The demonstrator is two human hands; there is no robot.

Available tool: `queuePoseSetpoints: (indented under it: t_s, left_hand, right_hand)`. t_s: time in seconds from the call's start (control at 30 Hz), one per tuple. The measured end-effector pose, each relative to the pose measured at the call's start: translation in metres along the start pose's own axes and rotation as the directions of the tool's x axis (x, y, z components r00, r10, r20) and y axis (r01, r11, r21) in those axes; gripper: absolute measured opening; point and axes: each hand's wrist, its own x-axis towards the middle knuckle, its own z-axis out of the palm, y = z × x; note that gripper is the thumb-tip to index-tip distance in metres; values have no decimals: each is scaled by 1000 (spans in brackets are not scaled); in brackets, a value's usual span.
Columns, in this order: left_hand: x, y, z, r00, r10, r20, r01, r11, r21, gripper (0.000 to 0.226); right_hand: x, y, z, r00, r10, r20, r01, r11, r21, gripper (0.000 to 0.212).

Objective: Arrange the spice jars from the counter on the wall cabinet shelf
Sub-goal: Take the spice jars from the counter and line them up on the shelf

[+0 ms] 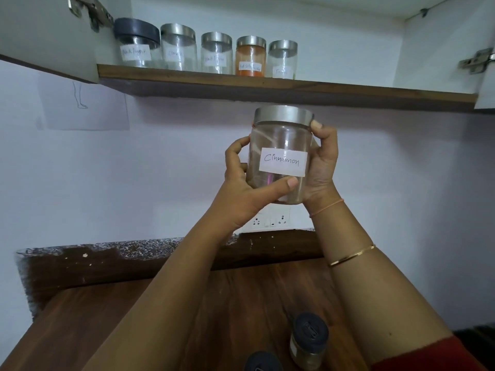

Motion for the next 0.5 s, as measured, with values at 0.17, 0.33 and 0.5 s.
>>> queuePoseSetpoints:
  t_s: [0.17, 0.33, 0.5]
  left_hand:
    - [4, -4, 4, 1000, -9, 3, 9, 1000, -29, 90]
    - [8, -11, 8, 999, -7, 36, 10, 996, -89, 83]
    - [14, -17, 13, 998, 43, -52, -43, 999, -8, 73]
  right_hand:
    - [-4, -11, 2, 1000, -15, 6, 16, 994, -108, 78]
    - [-9, -22, 2, 994, -50, -98, 21, 961, -276, 89]
    - [-19, -35, -3, 991, -51, -127, -22, 857, -515, 64]
